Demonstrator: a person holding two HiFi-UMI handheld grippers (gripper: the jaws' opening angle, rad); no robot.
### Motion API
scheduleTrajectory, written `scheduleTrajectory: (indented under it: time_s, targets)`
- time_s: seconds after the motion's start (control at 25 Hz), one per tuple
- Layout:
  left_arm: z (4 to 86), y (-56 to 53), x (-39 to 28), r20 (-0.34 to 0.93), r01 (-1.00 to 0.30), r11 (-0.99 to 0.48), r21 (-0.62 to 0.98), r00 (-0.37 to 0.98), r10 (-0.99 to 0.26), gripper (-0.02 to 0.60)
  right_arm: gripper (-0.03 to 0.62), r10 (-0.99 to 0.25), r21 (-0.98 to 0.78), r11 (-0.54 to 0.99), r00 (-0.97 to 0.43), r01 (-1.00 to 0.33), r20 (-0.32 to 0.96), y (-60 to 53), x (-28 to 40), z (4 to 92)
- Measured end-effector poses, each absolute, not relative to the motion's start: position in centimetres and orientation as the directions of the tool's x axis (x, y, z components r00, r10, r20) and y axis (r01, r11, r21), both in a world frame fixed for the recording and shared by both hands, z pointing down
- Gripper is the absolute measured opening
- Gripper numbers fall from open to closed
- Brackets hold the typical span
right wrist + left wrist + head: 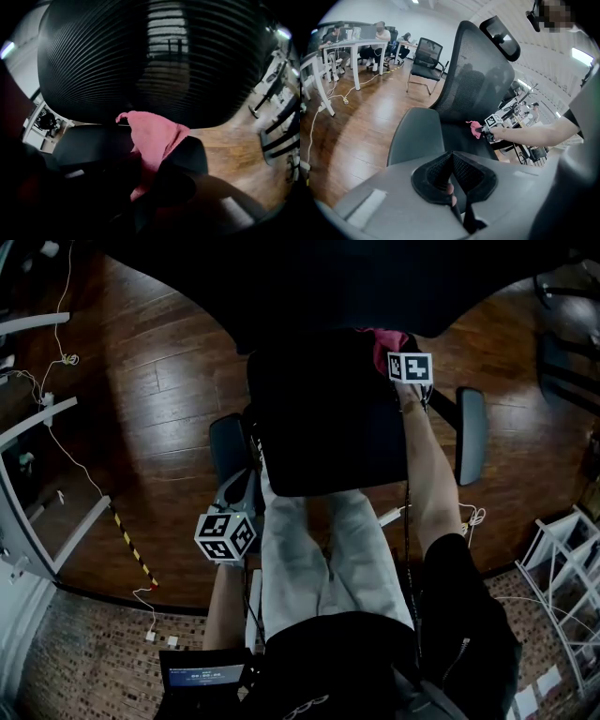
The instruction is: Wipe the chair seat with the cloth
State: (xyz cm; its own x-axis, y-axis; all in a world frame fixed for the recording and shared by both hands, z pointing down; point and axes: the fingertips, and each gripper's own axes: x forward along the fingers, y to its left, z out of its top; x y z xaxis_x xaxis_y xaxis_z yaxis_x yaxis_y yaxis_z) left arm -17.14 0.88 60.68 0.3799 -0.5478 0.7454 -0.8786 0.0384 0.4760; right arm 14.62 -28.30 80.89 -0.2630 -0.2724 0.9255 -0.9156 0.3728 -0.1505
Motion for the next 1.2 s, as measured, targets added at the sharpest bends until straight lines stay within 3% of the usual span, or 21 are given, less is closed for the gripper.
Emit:
scheduleTrajectory:
  time_s: [0.2, 0.44, 0.68, 1.2]
  targets:
    - [60.7, 0.8, -17.2, 0.746, -0.876, 0.039, 0.48, 0.384, -0.545, -0.006, 0.069, -0.31, 0.078, 0.302, -0.021, -0.95, 0.95, -29.0, 21.2, 78.8]
    - [60.5, 0.5, -17.0, 0.74, -0.87, 0.032, 0.493, 0.399, -0.542, -0.006, 0.067, -0.32, 0.322, 0.335, 0.214, -0.885, 0.923, -27.8, 24.3, 76.8]
    - [60.6, 0.4, -16.9, 0.739, -0.868, 0.032, 0.495, 0.402, -0.54, -0.006, 0.069, -0.321, 0.232, 0.478, 0.078, -0.847, 0.944, -26.1, 16.7, 79.3]
    - [60.8, 0.4, -17.1, 0.735, -0.864, 0.03, 0.502, 0.408, -0.542, -0.006, 0.069, -0.186, -0.035, 0.642, -0.2, -0.766, 0.962, -18.8, -0.8, 81.9]
